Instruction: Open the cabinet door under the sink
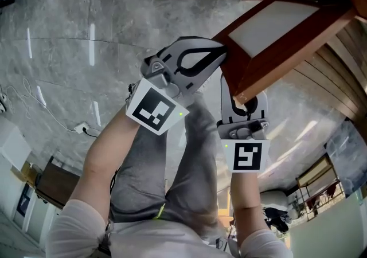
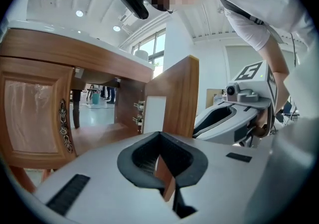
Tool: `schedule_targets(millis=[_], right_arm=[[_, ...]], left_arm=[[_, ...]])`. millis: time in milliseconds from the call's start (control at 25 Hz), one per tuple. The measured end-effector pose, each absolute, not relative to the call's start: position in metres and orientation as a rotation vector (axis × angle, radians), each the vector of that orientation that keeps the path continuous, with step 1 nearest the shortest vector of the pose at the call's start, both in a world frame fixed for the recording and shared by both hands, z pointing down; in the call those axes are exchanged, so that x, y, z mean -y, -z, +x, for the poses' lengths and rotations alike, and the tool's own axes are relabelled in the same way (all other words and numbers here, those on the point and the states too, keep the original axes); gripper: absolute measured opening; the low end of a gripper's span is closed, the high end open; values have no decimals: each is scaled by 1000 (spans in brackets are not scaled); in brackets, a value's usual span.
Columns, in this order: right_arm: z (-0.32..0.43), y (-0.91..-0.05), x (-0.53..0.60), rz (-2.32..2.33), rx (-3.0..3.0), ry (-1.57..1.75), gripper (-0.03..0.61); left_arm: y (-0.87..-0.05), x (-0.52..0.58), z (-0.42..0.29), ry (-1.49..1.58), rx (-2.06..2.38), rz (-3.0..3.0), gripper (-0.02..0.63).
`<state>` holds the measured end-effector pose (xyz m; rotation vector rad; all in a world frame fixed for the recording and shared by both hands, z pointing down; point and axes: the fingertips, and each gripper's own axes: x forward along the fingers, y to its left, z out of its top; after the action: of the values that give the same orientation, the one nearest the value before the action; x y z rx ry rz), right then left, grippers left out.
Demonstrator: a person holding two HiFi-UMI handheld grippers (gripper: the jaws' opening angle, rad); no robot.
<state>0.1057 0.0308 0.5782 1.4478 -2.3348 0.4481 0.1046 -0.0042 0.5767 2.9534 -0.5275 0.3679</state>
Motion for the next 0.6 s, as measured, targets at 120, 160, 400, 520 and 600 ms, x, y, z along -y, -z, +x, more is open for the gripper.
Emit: schedule_targets(millis=[120, 160, 400, 520, 600], right_arm=[[115, -578, -40, 1460, 2296, -450, 63], [117, -577, -42, 1470, 2290, -452, 63], [132, -574, -51, 1531, 2254, -471, 63], [138, -573, -57, 1563, 2221, -480, 60], [144, -573, -61, 1568, 2204, -490, 60]], left_arm=[[-572, -4, 115, -358, 484, 2972, 5], [-570, -5, 118, -358, 476, 2974, 5], [-566, -17, 131, -367, 433, 2964, 5], [-565, -25, 137, -372, 377, 2982, 5], [-565, -29, 141, -382, 368, 2976, 5]])
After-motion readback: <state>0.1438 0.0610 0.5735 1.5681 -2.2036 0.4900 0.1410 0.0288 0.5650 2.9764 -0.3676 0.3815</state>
